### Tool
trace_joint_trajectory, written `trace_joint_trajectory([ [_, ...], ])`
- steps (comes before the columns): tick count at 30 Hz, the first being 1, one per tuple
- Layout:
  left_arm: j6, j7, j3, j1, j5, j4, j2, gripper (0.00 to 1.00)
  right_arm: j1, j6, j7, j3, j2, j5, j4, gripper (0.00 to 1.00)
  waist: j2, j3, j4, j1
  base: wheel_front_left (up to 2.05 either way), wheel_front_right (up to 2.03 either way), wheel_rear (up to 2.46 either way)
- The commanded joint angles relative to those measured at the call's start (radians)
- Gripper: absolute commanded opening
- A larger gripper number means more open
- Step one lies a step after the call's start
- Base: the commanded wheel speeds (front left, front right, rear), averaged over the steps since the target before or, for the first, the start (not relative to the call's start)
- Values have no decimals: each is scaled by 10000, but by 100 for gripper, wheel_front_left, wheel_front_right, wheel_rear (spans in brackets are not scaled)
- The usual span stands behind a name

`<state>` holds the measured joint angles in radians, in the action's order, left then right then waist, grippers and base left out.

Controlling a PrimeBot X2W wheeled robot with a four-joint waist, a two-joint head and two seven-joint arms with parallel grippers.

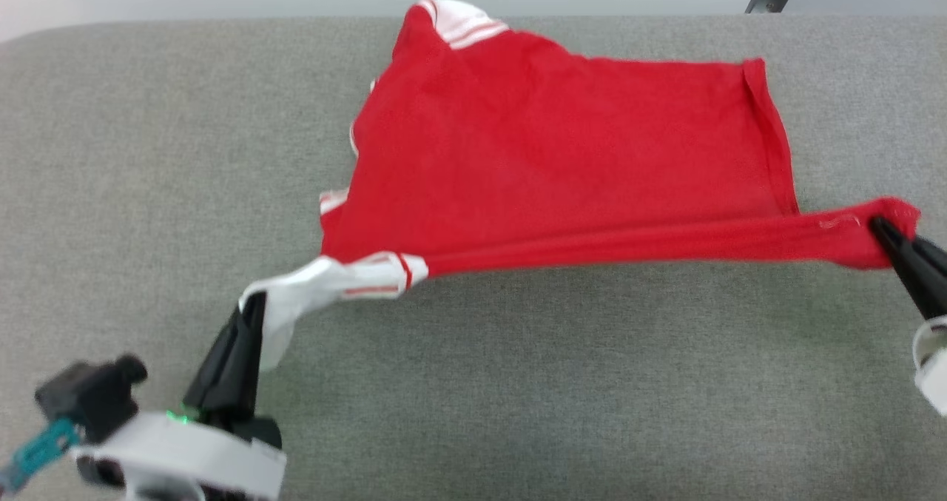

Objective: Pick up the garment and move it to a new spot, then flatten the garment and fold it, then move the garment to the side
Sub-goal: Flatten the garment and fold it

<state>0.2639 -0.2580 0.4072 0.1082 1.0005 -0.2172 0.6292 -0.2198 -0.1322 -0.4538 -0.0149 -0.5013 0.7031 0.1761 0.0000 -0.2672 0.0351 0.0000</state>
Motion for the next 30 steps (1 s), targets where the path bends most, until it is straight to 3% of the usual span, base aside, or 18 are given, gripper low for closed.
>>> trace_joint_trajectory([
  [1, 383, 64, -105, -487, -88, -521, 230, 0, 475, 29, -283, -475, 198, -210, 522, 0, 0, 39, 9, 0, 0, 0, 0],
  [11, 2092, 451, -302, -2389, -503, -3223, 1153, 0, 2299, 29, -1665, -1927, 1180, -779, 2838, 0, 0, -110, -129, 0, 0, 0, 0],
  [13, 2230, 507, -262, -2473, -513, -3622, 1133, 0, 2448, 29, -1813, -2139, 1317, -776, 3113, 0, 0, -232, -150, 0, 0, 0, 0],
  [16, 2067, 678, -144, -2156, -547, -3607, 1212, 0, 2377, 27, -1963, -2184, 1491, -755, 3144, 0, 0, -386, -186, 0, 0, 0, 0],
  [20, 1324, 835, 51, -1167, -153, -3064, 761, 0, 1905, 24, -2167, -1964, 1503, -715, 2605, 0, 0, -645, -216, 0, 0, 0, 0],
  [26, 377, 1137, 386, 819, -199, -1320, 255, 0, 553, 24, -1988, -1432, 1409, -826, 1149, 0, 0, -1141, -333, 0, 0, 0, 0],
  [30, 109, 1195, 761, 2078, -829, 85, 66, 0, -330, 22, -1703, -994, 1559, -1061, 278, 0, 0, -1470, -400, 0, 0, 0, 0],
])
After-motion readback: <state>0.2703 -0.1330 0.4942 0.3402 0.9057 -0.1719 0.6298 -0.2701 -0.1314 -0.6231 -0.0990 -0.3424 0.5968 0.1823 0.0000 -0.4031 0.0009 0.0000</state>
